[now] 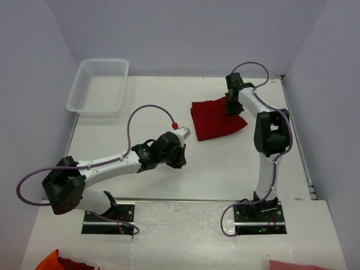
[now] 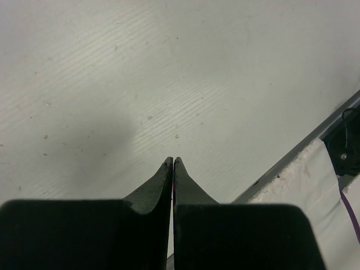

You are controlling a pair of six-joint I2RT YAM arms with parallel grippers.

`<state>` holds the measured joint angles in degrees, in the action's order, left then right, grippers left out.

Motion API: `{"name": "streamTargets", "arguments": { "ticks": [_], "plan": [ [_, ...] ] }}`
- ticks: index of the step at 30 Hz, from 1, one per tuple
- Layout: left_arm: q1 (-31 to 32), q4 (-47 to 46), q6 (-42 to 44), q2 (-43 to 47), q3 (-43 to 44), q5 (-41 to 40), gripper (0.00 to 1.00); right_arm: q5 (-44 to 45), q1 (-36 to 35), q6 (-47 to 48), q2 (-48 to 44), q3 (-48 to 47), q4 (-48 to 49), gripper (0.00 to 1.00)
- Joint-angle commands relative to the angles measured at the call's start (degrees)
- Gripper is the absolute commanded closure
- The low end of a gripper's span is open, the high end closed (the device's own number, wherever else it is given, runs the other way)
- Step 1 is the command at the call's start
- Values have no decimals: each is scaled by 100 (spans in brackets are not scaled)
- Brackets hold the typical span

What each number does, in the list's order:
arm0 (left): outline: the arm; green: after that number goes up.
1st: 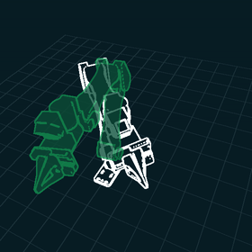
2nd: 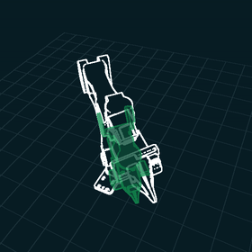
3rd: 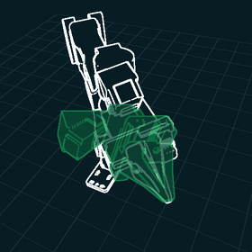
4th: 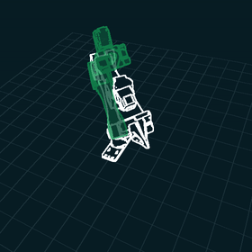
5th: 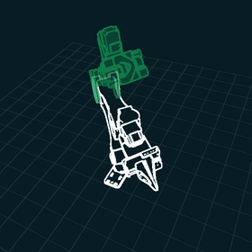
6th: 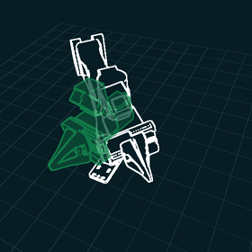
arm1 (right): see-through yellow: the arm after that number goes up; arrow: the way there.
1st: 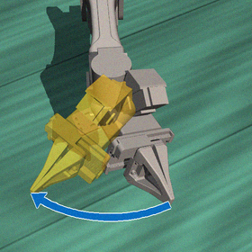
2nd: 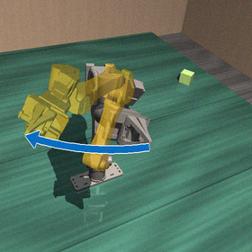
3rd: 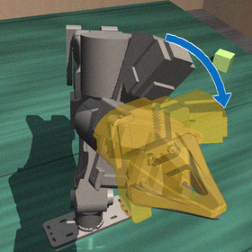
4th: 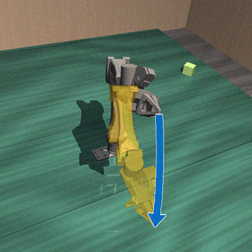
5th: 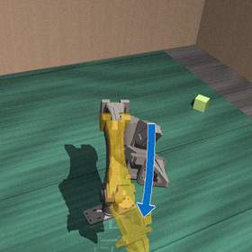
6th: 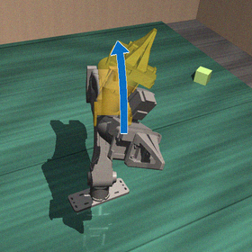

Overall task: Fold and stack the t-shirts
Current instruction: Put the neatly folded tshirt into the corner of the board with the right arm

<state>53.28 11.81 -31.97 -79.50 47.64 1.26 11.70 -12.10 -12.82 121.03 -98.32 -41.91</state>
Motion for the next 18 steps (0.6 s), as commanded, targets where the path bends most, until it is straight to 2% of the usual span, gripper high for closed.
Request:
{"name": "streamTargets", "arguments": {
  "ticks": [1,8,18],
  "plan": [
    [113,14,-179,277,-96,-73,100,823,260,324,191,-573,-265,100],
    [209,102,-91,278,-53,217,100,1493,814,640,684,-1294,-327,100],
    [411,207,-38,234,-9,402,100,2116,1183,1747,1792,-3507,-476,100]
  ]
}}
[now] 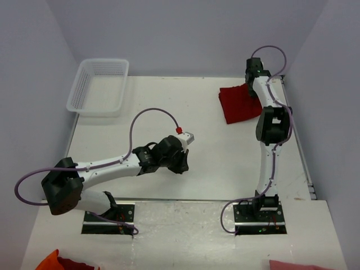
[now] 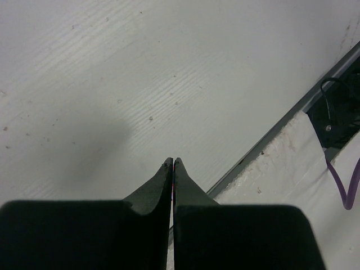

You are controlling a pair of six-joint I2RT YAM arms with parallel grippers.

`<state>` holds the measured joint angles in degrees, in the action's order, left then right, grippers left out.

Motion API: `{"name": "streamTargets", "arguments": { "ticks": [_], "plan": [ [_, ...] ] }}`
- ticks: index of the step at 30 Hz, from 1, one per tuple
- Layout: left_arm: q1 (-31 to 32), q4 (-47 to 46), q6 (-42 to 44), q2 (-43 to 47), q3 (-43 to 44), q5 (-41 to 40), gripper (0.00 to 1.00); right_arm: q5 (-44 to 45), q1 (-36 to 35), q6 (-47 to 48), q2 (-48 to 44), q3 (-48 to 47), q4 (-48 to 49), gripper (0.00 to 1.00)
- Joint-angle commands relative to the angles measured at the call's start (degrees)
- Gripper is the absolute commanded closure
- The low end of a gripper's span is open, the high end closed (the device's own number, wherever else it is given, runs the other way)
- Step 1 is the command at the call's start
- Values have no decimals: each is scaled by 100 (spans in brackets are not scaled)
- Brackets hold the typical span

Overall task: Fold and stack the t-shirts
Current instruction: Put the neatly folded tshirt into the corner of the board with the right arm

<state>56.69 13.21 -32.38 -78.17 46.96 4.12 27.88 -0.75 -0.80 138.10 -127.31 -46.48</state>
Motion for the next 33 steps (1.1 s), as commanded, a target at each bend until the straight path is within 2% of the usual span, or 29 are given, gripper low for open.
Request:
{"name": "streamTargets", "arguments": {
  "ticks": [1,5,11,26,30,31,33],
  "plan": [
    [79,102,21,118,68,115,100,604,49,667,181,-663,146,100],
    [132,182,100,153,68,177,100,675,391,1072,393,-980,289,100],
    [150,217,162,153,-38,185,100,614,637,1196,463,-1182,368,100],
    [150,217,153,109,-20,221,100,69,831,1073,736,-1455,262,100],
    [150,208,153,92,-29,221,100,383,823,994,779,-1569,279,99],
    [150,217,153,83,-29,221,100,437,831,1003,840,-1639,280,76],
    [150,217,144,39,-29,238,100,586,831,1073,876,-1806,376,11]
  ]
}}
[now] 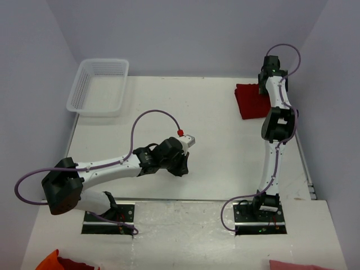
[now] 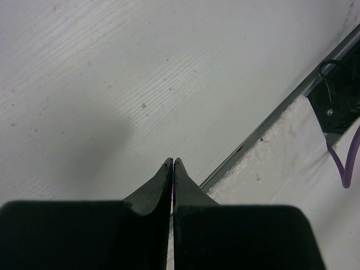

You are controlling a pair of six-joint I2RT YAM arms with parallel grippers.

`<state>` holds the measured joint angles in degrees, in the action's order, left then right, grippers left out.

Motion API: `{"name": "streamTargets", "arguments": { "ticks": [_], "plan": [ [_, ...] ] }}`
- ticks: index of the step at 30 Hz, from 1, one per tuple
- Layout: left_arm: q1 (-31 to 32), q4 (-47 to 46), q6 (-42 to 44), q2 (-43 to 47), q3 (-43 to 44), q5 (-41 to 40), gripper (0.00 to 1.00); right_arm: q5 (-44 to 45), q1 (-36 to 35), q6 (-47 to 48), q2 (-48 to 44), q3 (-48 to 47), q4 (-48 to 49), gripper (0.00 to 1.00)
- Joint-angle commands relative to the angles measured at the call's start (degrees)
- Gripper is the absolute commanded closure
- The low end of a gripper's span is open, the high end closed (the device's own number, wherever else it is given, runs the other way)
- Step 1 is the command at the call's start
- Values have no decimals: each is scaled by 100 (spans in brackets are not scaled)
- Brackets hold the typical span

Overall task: Fold and stack the t-shirts
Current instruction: Put the neatly folded tshirt into the corner of the board with the right arm

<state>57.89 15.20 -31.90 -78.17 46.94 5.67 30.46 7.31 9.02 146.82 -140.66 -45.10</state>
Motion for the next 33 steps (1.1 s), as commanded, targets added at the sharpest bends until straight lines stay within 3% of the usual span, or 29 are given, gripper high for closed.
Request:
{"name": "streamTargets", "arguments": {
  "ticks": [1,7,12,16,21,22,25,28,33],
  "plan": [
    [30,18,79,30,-35,92,100,390,16,126,-57,-480,256,2],
    [100,9,-53,-31,-18,-83,100,400,-54,-119,-881,-208,529,1],
    [231,70,-246,-5,17,-784,100,242,-527,-644,-1980,494,433,1],
    [249,115,-545,-23,-9,-1270,100,-679,-906,-1673,-2964,1381,72,1],
    [249,193,-729,-32,70,-1841,100,-3399,-1275,-2684,-4718,3717,709,1],
    [249,220,-747,-31,113,-1894,100,-3554,-1354,-2773,-5020,4513,913,1],
    [249,343,-853,-5,228,-2070,100,-4047,-1636,-2879,-6099,5694,1451,1],
    [249,510,-985,117,254,-2298,98,-4083,-1847,-2817,-6988,6451,1504,1],
    [249,1142,-1178,223,404,-3141,84,-4233,-1997,-2694,-8063,7560,1531,1]
  ]
}}
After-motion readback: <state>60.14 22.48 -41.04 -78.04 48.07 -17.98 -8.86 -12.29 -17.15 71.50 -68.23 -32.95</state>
